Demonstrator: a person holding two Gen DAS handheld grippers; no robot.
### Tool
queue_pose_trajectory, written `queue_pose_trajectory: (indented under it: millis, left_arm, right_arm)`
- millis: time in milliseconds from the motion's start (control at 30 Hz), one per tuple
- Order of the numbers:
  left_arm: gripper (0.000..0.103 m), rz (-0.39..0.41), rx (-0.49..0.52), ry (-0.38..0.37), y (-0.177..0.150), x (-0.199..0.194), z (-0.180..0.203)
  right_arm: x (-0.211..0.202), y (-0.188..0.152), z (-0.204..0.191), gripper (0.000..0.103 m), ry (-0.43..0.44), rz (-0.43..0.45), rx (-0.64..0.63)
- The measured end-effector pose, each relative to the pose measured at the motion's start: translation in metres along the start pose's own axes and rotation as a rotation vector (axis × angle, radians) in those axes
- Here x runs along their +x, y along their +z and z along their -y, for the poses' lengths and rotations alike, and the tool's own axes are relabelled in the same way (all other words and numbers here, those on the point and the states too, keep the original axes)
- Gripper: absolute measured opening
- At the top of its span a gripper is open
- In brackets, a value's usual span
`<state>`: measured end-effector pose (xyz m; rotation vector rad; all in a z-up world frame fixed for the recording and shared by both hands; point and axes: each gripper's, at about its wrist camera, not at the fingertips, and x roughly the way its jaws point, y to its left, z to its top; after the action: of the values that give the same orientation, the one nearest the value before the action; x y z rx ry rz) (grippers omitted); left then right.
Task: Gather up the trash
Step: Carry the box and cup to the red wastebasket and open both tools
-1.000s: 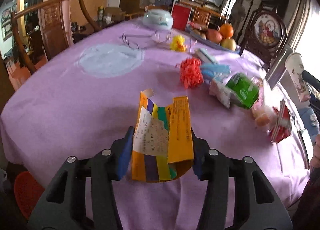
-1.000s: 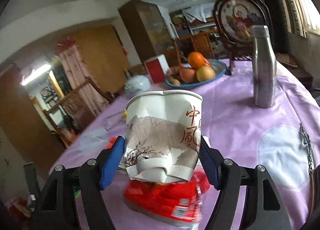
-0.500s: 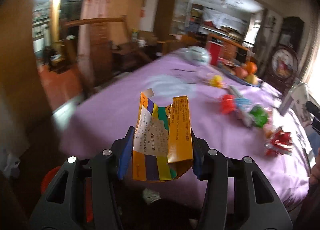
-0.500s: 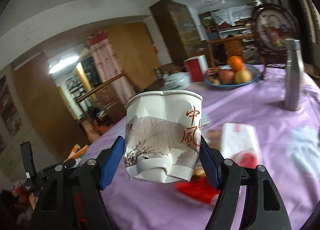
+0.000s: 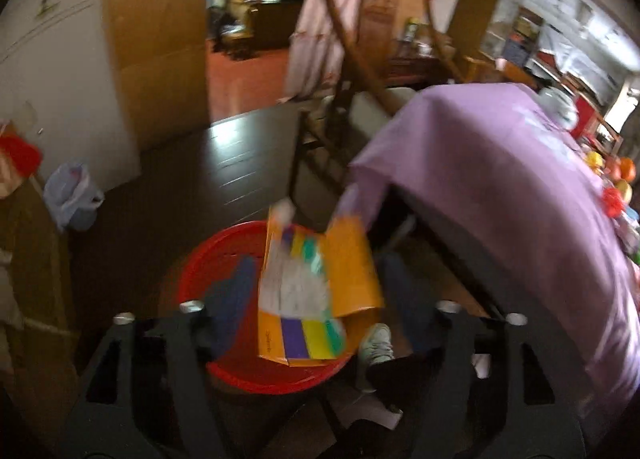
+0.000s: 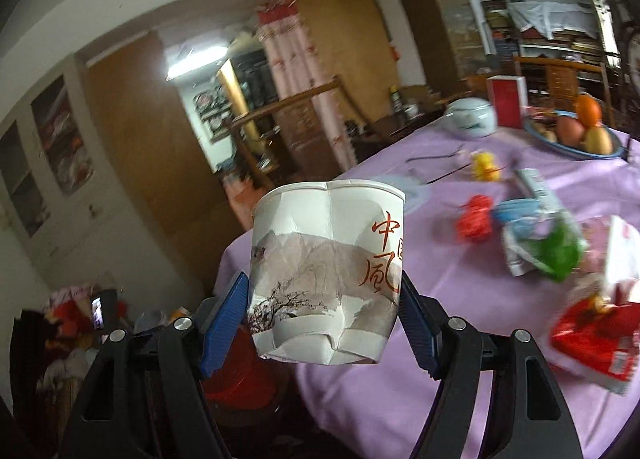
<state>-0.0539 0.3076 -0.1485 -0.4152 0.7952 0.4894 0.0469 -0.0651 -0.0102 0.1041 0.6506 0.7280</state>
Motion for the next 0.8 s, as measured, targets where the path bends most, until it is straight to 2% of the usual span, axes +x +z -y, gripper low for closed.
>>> queue_pose_trajectory:
  millis: [67, 200, 633, 700, 733, 800]
  left_arm:
    - [0.086, 0.024, -0.028, 0.017, 0.000, -0.004, -0.013]
    - [0.090, 0.057, -0.062, 0.050, -0.002, -0.013, -0.034]
    - [0.092, 0.061, -0.174, 0.231, -0.013, -0.019, -0.124]
    - [0.092, 0.055, -0.194, 0.247, -0.012, -0.021, -0.135]
    - [0.092, 0.053, -0.200, 0.254, -0.011, -0.023, -0.139]
    - [0.092, 0.054, -0.204, 0.270, -0.009, -0.027, -0.144]
  right_arm:
    - [0.015, -0.003, -0.014, 0.072, 0.015, -0.031, -0.025]
    - [0.051, -0.012, -0.053, 0.072, 0.081, -0.118, -0.075]
    - [0.196, -0.057, -0.190, 0.074, 0.294, -0.410, -0.239]
    - [0.225, -0.065, -0.210, 0.078, 0.328, -0.461, -0.263]
    - [0.238, -0.069, -0.215, 0.085, 0.329, -0.479, -0.266]
    - [0.252, -0.073, -0.218, 0.086, 0.310, -0.498, -0.258]
